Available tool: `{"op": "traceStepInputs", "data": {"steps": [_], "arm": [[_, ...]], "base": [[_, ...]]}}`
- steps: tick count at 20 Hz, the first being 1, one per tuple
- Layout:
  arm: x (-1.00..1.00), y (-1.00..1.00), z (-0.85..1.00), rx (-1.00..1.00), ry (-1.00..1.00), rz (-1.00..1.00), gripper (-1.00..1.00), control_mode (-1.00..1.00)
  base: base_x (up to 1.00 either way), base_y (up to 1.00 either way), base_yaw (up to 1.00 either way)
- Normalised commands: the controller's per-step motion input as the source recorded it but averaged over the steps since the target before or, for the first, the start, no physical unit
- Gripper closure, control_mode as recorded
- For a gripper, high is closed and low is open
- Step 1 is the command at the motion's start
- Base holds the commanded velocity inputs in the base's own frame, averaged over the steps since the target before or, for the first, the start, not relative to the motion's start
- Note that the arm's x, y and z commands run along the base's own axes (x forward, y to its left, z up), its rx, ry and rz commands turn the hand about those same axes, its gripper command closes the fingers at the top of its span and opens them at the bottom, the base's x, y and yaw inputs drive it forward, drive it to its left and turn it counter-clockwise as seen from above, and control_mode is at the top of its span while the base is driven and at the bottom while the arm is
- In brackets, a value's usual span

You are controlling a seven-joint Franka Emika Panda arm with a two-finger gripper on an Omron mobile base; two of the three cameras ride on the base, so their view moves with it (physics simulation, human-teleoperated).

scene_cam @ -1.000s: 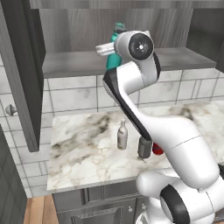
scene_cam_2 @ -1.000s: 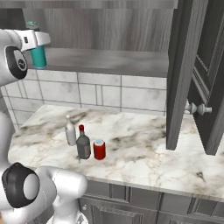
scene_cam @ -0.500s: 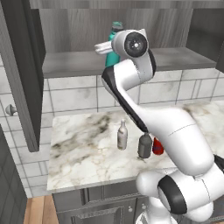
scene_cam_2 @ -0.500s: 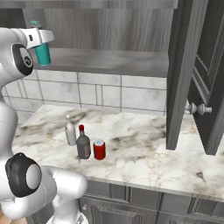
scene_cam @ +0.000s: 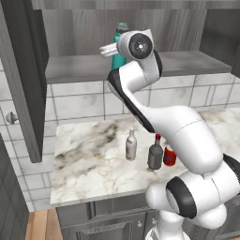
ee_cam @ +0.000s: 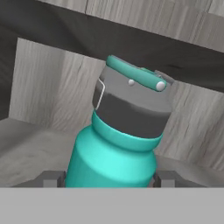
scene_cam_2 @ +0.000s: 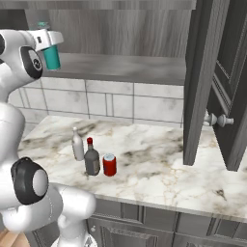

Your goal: Sort all alcoholic drinks to one cabinet, and non-alcoholic drinks to the other.

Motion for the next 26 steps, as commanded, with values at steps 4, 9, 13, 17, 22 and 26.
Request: {"op": "traceStepInputs", "data": {"steps": [4,9,13,17,22,26], "arm": [[0.34,0.06,0.00,-0.01,0.00,0.00,1.00,-1.00],[0.35,0.03,0.00,0.00,0.00,0.01,1.00,-1.00],[0.31,0.00,-0.01,0.00,0.00,0.02,1.00,-1.00],[0.24,0.00,-0.08,0.00,0.00,0.02,1.00,-1.00],[0.19,0.00,-0.19,-0.01,0.00,0.00,1.00,-1.00],[0.23,0.00,-0.15,0.00,0.00,0.01,1.00,-1.00]], "base": [[0.00,0.00,0.00],[0.00,0.00,0.00],[0.00,0.00,0.00],[0.00,0.00,0.00],[0.00,0.00,0.00],[0.00,0.00,0.00]]}}
